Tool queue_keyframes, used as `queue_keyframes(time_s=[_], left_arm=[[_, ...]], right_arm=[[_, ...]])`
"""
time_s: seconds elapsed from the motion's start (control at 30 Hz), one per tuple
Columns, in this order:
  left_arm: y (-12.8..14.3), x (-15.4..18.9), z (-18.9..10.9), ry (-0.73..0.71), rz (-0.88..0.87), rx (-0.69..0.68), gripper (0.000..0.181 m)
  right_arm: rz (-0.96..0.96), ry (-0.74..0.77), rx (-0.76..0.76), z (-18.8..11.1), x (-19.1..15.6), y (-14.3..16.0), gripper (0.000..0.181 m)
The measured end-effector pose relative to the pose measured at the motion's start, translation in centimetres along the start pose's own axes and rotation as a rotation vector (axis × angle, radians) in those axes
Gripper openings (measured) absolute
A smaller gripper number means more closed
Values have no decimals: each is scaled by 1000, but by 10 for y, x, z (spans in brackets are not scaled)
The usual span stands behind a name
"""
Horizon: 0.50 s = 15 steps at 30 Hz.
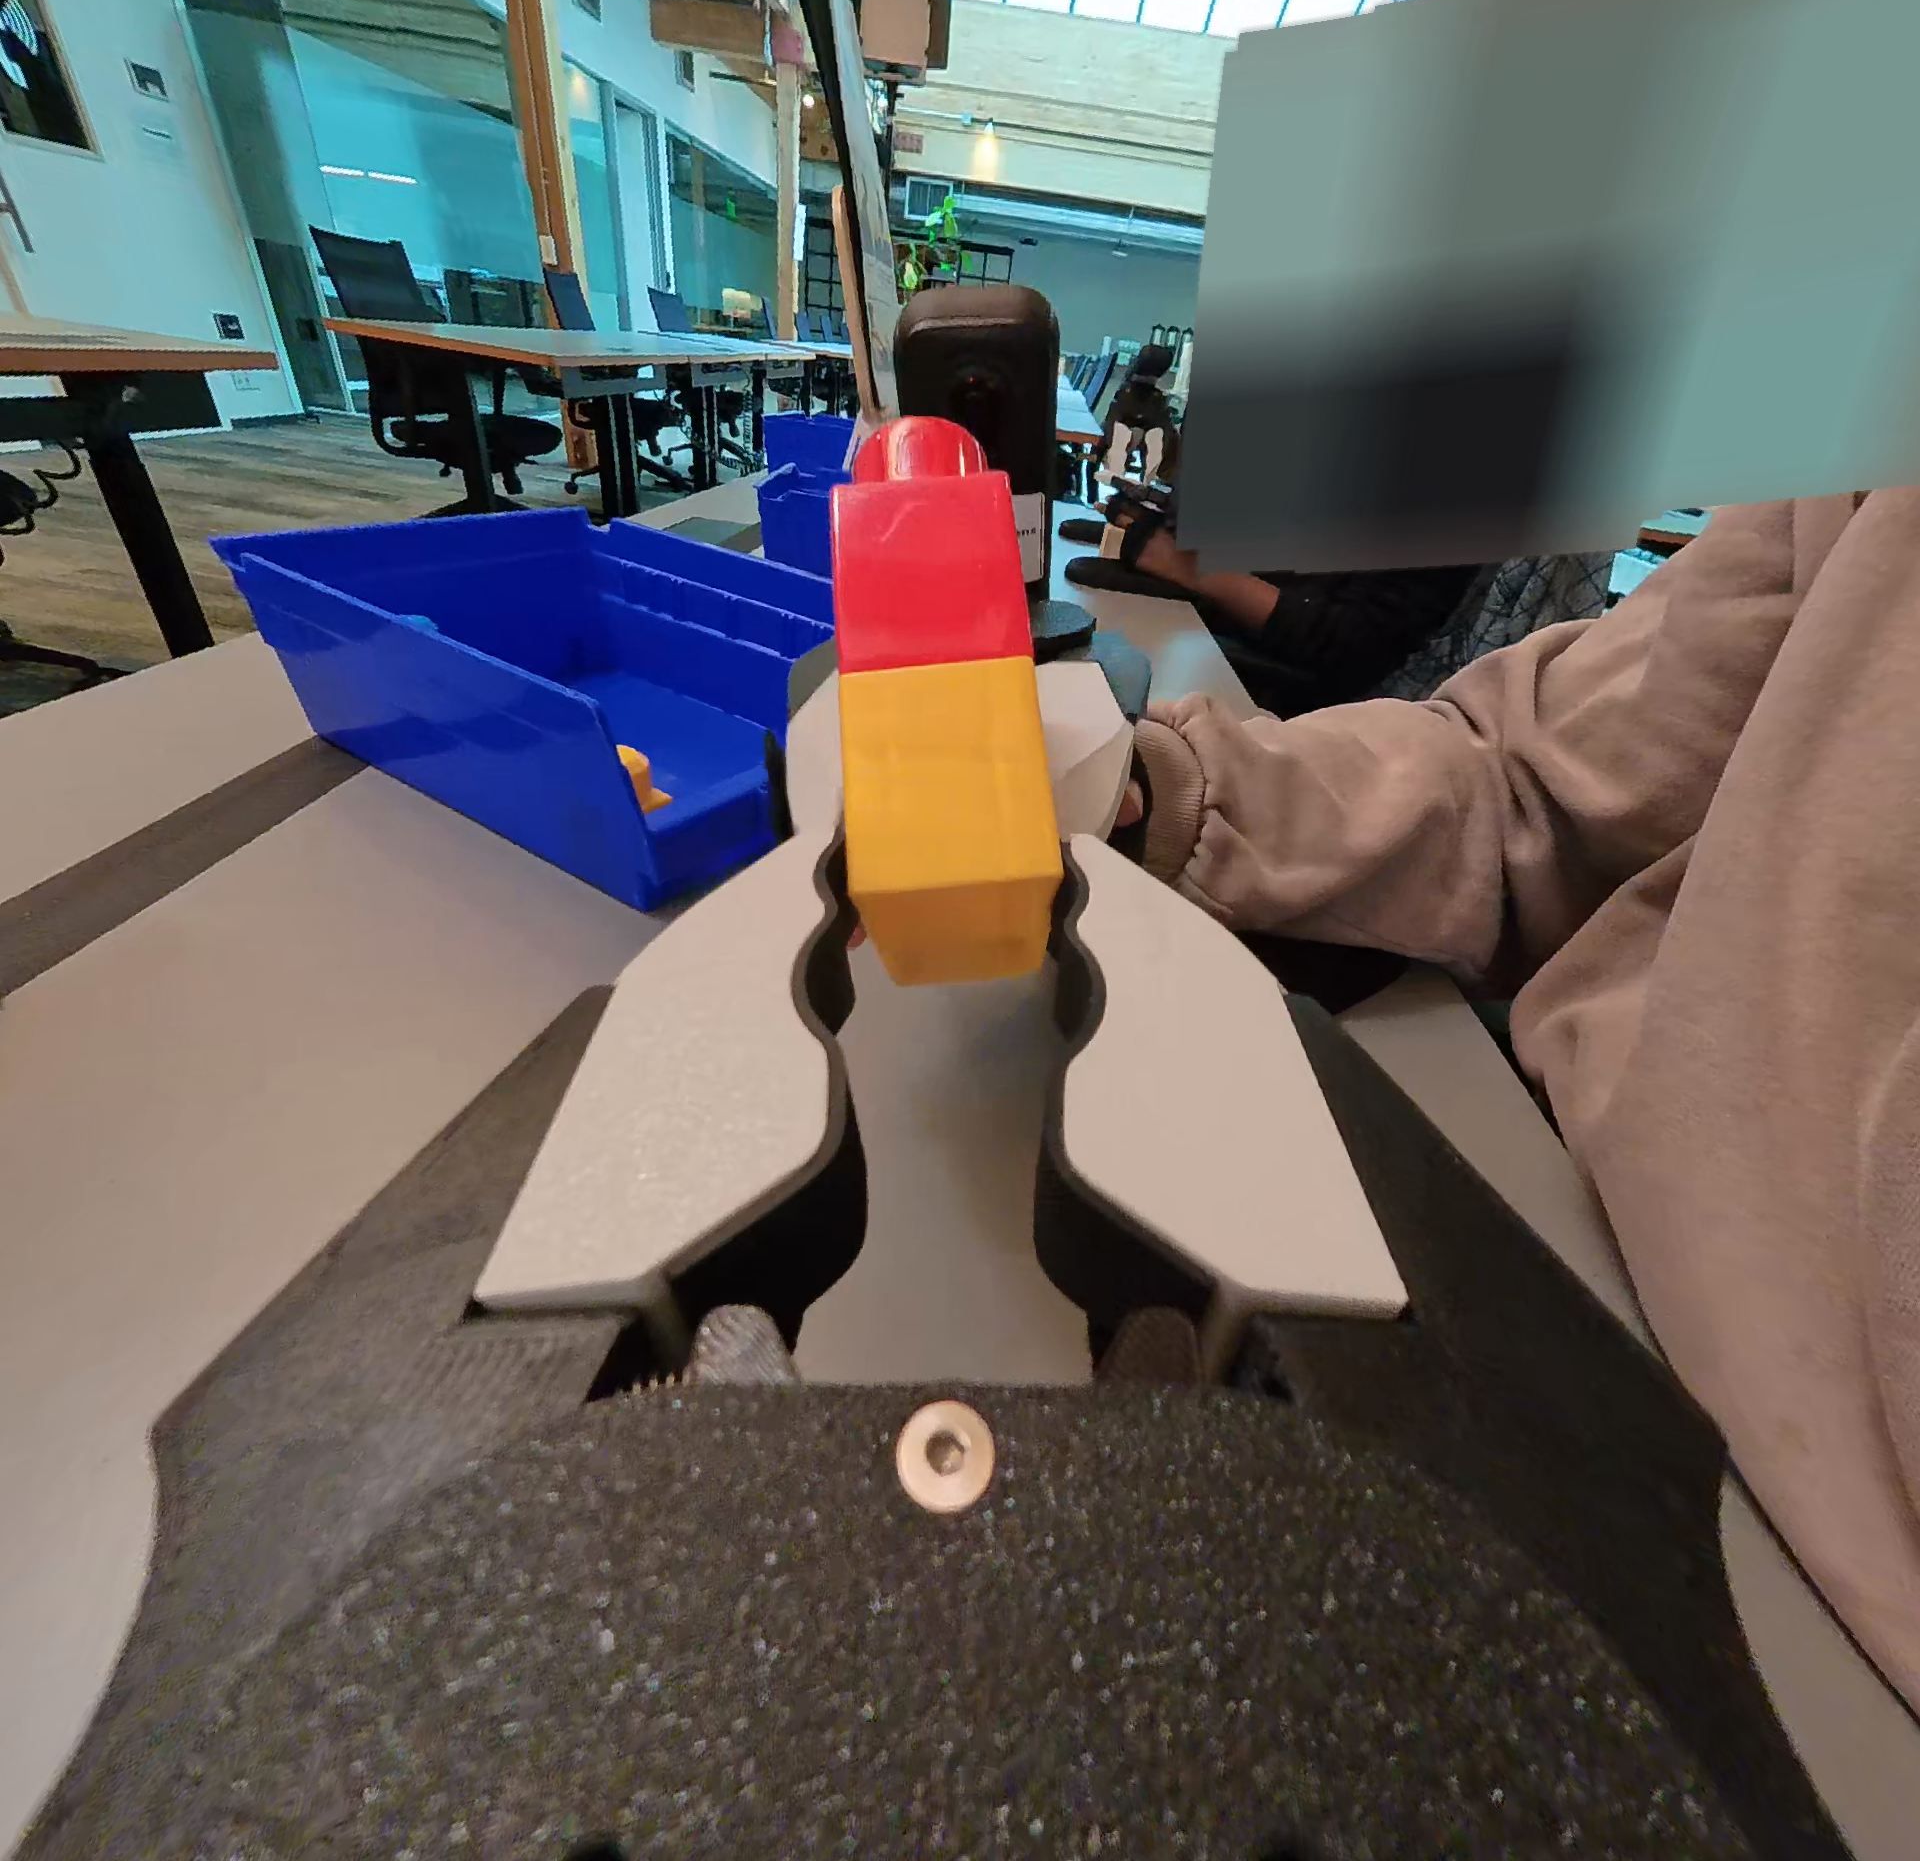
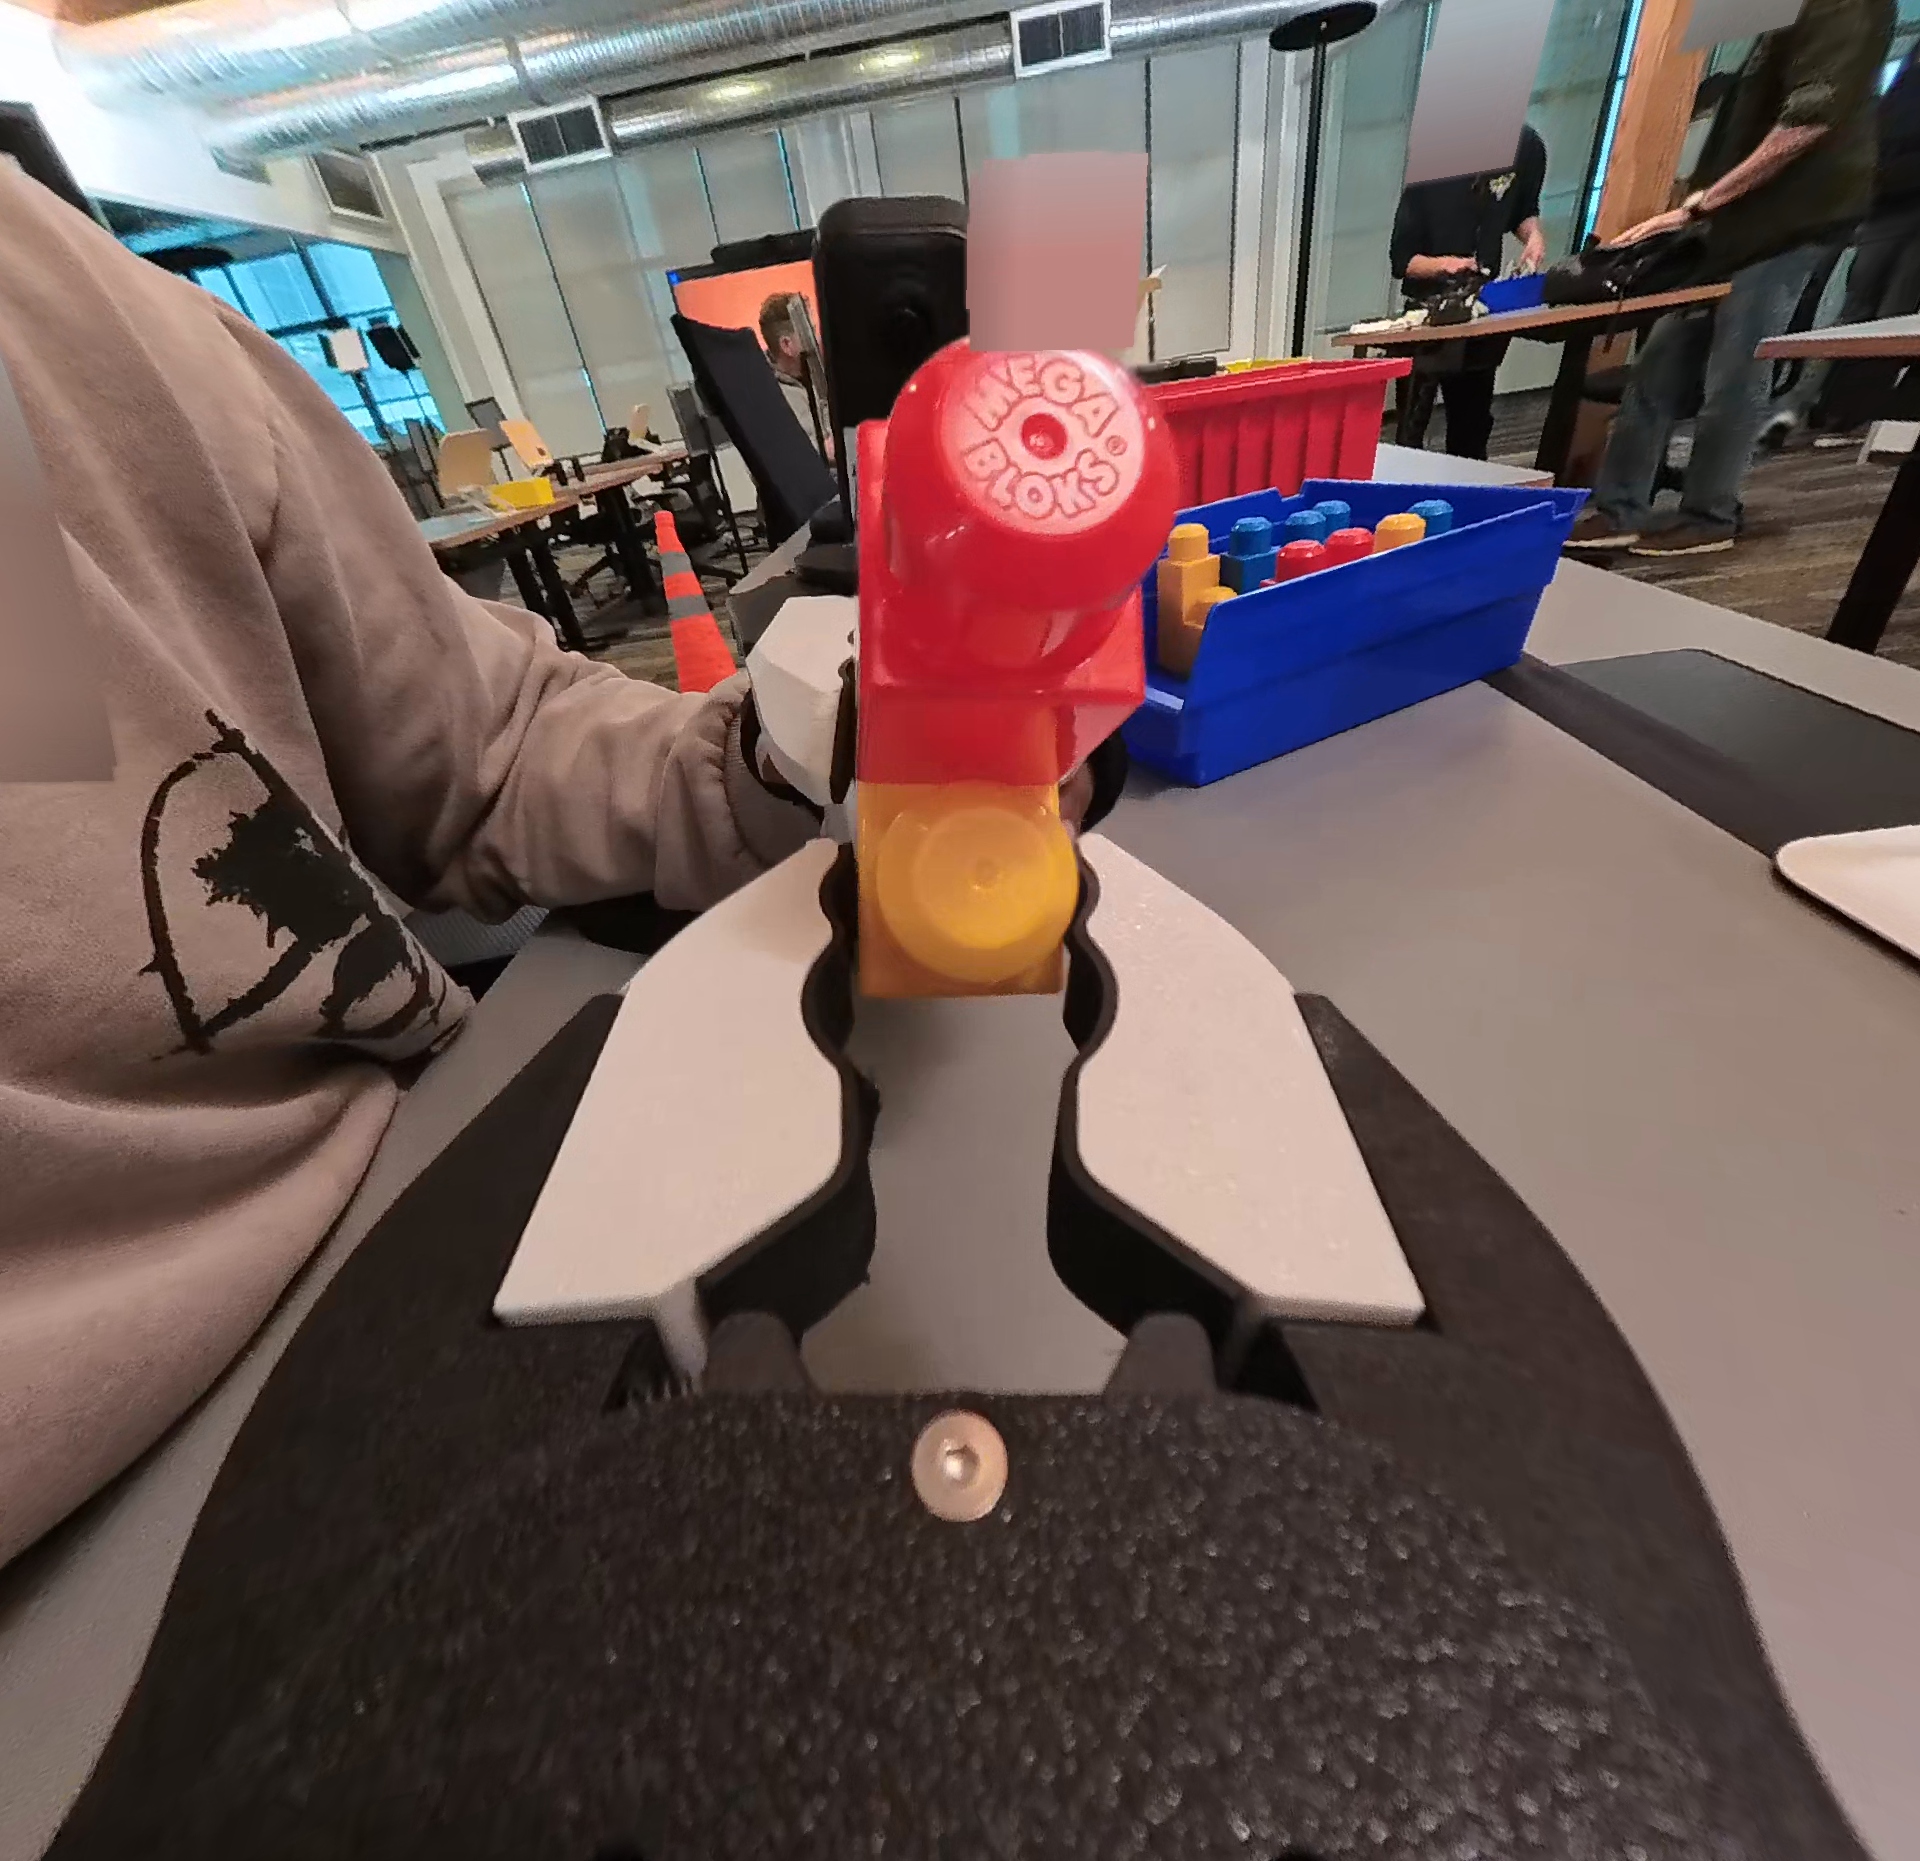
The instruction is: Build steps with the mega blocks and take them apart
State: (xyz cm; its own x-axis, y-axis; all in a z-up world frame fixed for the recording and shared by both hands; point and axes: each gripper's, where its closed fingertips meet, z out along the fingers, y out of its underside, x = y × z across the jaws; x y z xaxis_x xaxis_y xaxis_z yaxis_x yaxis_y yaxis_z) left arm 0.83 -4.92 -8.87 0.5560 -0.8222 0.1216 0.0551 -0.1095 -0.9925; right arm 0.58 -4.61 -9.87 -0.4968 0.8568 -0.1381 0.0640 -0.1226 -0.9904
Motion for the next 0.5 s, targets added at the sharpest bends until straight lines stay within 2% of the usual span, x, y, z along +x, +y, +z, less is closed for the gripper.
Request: queue_keyframes(time_s=[0.2, 0.33, 0.5], left_arm=[[21, -6, -1, -11, 32, -123, 36], [34, -4, 2, -10, 52, -187, 36], [38, 1, 5, 8, 65, -211, 36]], right_arm=[[9, 24, 2, -15, 10, -3, 47], [-3, 17, -17, -17, 8, -1, 47], [-19, -12, -14, -16, 1, -2, 42]])
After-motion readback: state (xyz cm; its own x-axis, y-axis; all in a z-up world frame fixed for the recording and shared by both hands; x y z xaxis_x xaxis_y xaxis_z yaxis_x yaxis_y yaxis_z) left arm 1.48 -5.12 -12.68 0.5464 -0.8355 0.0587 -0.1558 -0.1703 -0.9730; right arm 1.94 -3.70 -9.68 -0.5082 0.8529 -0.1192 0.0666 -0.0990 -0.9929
